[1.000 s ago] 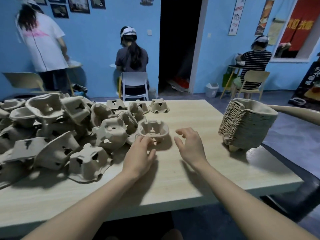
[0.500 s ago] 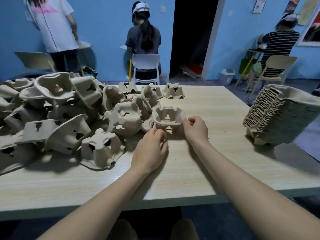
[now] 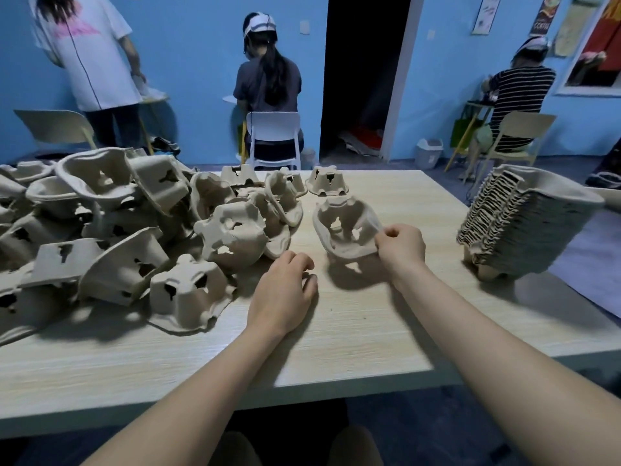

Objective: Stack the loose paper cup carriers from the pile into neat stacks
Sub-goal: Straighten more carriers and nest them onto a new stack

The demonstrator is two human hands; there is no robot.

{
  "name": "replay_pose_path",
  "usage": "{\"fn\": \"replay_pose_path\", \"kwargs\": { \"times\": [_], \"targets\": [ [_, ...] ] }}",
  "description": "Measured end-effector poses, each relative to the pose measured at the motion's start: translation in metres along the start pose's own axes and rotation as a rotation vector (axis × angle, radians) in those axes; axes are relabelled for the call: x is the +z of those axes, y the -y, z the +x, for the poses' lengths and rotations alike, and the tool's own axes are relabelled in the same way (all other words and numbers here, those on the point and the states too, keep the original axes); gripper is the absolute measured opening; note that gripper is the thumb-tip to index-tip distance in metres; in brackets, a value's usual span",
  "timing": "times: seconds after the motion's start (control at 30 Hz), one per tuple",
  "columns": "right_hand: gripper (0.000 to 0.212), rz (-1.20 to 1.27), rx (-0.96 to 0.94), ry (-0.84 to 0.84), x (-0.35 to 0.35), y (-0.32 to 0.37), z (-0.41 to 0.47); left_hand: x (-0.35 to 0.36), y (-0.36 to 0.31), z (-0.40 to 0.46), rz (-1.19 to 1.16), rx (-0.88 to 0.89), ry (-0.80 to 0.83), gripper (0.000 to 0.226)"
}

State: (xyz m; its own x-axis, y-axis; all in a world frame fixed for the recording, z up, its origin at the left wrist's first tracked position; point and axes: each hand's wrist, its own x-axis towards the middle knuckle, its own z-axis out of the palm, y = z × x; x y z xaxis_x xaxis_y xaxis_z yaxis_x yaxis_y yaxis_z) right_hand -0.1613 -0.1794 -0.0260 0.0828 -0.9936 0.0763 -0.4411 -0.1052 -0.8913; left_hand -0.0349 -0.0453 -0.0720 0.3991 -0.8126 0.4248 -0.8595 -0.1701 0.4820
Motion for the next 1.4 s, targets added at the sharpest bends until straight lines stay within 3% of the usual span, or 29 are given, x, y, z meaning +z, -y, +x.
{"fn": "replay_pose_path", "kwargs": {
  "times": [0.2,0.4,0.6,0.77,0.97,1.13,1.23,1.4],
  "targets": [
    [0.015,-0.108,-0.147,-0.032,-0.031,-0.002,-0.004,-0.003,-0.004,0.002,-0.036,-0.035,0.029,0.021],
    [0.014,-0.25,-0.396,-0.019,-0.061,0.012,-0.009,-0.022,-0.038,0.03,-0.489,-0.181,-0.064,0.025],
    [0.017,-0.233,-0.539,-0.02,-0.09,0.029,-0.008,-0.041,-0.082,0.048,-0.639,-0.051,0.073,0.02],
    [0.023,-0.055,-0.478,-0.045,-0.12,0.039,-0.011,-0.044,-0.109,0.064,-0.91,-0.169,0.004,0.026],
    [0.018,-0.063,-0.4,-0.047,-0.15,0.046,-0.007,-0.039,-0.147,0.085,-1.047,-0.228,-0.004,0.022],
    [0.017,-0.043,-0.343,-0.192,-0.186,0.048,0.015,-0.037,-0.184,0.1,-1.033,-0.084,0.057,0.005],
    [0.018,-0.005,-0.301,-0.267,-0.206,0.043,0.027,-0.029,-0.207,0.11,-0.91,0.003,0.05,0.007],
    [0.01,-0.059,-0.273,-0.397,-0.231,0.034,0.041,-0.011,-0.242,0.124,-0.816,0.004,-0.032,0.012]
  ]
}}
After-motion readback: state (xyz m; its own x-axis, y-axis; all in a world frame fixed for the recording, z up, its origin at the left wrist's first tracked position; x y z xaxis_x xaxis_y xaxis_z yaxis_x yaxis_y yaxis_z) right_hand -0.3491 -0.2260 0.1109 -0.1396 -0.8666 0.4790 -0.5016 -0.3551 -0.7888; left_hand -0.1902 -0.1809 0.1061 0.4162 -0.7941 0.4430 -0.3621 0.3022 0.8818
